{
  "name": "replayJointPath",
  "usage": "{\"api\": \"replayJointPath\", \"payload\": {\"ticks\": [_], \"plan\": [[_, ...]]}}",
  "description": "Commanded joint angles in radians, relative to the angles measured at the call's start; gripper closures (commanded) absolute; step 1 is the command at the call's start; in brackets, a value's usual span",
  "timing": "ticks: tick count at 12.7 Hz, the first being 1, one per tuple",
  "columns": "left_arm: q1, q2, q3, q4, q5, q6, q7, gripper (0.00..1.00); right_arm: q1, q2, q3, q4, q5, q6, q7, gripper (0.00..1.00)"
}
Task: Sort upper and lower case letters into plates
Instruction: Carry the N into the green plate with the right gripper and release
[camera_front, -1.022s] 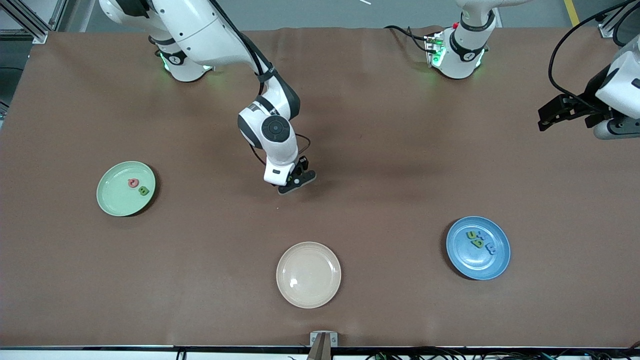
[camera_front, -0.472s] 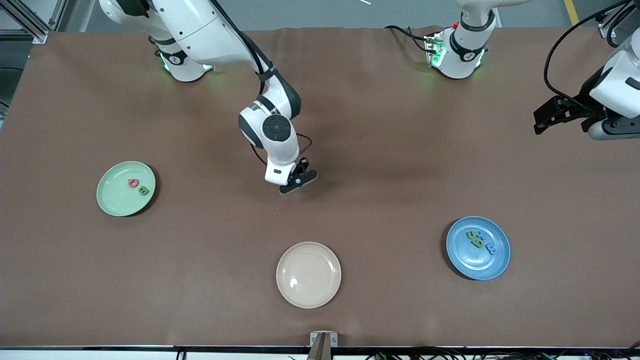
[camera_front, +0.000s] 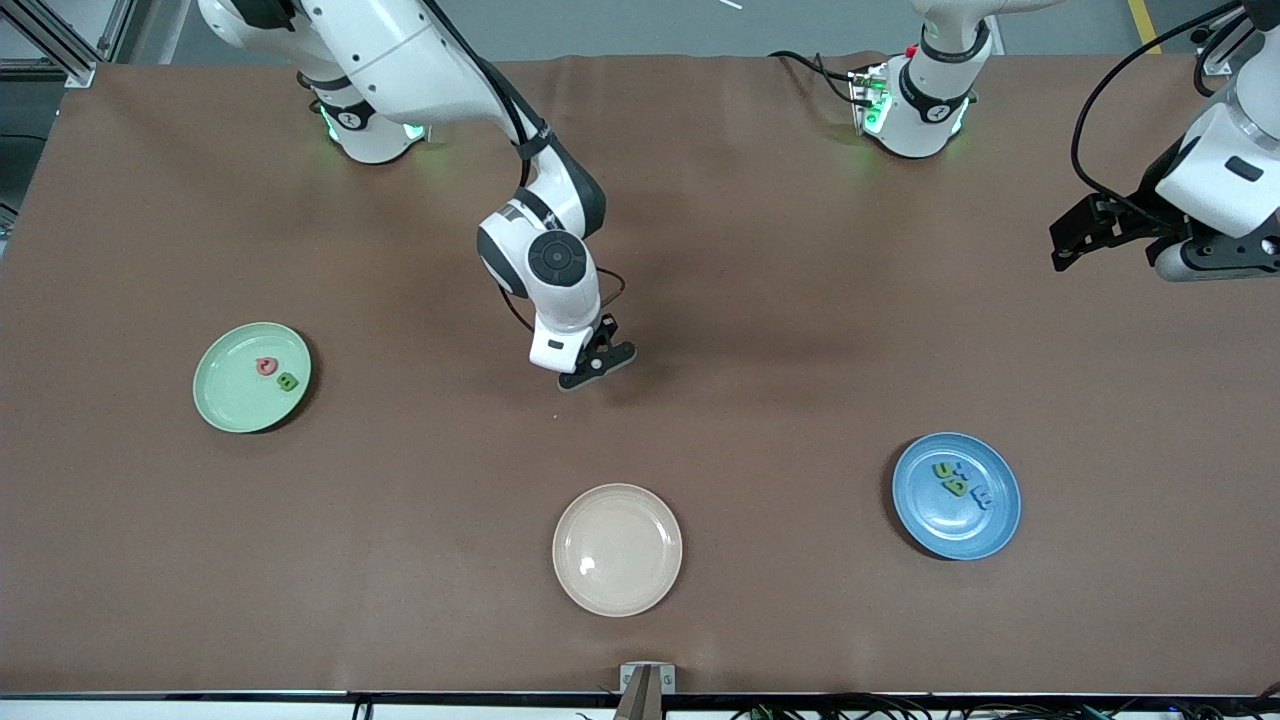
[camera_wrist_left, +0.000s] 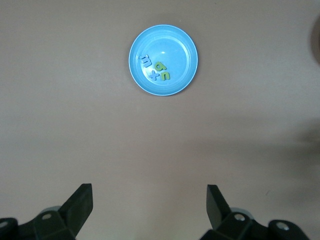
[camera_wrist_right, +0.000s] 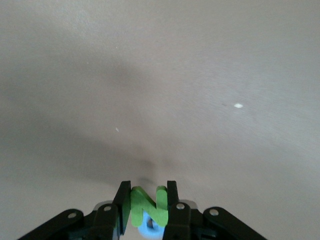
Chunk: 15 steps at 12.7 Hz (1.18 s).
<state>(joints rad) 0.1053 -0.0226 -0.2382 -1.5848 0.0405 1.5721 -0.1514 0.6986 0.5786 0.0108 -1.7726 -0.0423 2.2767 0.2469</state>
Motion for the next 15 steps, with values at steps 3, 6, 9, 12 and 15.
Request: {"api": "replayJointPath", "payload": {"ticks": [3, 6, 9, 12, 15], "plan": [[0.004, -0.017, -0.012, -0.018, -0.019, 0.017, -0.005, 0.0, -0.108, -0.29, 0.008, -0.079, -0.013, -0.285, -0.119, 0.87], [0.004, -0.019, -0.015, -0.018, -0.019, 0.017, -0.005, 0.0, -0.239, -0.452, 0.006, -0.229, -0.04, -0.296, -0.321, 0.87], [0.004, -0.017, -0.023, -0.018, -0.019, 0.017, -0.005, 0.0, -0.465, -0.528, 0.009, -0.326, -0.065, -0.276, -0.613, 0.87], [0.002, -0.019, -0.024, -0.018, -0.019, 0.017, -0.007, 0.0, -0.675, -0.517, 0.009, -0.366, -0.065, -0.168, -0.904, 0.87], [0.002, -0.016, -0.024, -0.018, -0.019, 0.017, -0.008, 0.0, -0.842, -0.43, 0.009, -0.403, -0.064, 0.022, -1.136, 0.88]]}}
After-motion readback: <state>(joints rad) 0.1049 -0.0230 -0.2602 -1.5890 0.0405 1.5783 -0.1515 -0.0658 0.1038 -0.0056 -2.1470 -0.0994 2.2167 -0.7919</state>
